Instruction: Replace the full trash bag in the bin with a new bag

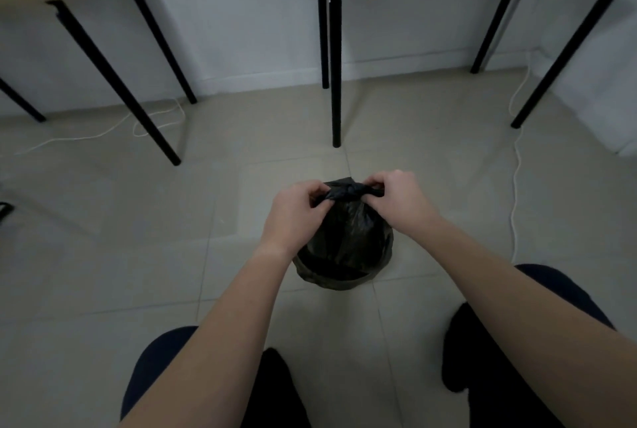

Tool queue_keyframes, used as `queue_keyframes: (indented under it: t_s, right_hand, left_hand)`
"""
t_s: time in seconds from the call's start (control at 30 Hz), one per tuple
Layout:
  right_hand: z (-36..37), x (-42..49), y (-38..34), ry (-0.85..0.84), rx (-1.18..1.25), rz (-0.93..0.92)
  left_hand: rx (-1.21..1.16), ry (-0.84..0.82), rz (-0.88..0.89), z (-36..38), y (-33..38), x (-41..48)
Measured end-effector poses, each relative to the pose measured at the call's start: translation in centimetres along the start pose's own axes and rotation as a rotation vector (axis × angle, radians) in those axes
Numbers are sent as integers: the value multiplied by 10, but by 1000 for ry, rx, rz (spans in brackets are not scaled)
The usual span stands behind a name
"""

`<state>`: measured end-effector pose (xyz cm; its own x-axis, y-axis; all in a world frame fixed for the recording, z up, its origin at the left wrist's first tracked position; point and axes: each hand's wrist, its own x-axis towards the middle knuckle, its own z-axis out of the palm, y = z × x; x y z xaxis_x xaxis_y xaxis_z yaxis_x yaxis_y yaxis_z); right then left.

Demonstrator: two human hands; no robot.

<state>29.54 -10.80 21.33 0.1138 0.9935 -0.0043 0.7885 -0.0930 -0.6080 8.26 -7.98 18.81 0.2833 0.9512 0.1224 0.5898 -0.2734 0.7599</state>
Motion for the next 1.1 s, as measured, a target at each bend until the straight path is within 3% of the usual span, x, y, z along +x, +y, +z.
queue_keyframes:
  t_s: [0.23,0.37,0.67,0.87,1.1]
  right_hand:
    - [27,31,28,-14,-16,-26]
    - [59,57,50,-13,57,-33]
    - [73,109,62,-167,83,-3]
    - [25,123,28,-215,96,30]
    - [-92,132,-74,-224,62,-54]
  left_hand:
    - [22,10,21,27,-32,24]
    - [28,-64,47,41,-53,55]
    - [191,-155,-51,59,-79,117]
    - [192,-140,-114,26,-35,124]
    - [312,-98,-106,-86,81,138]
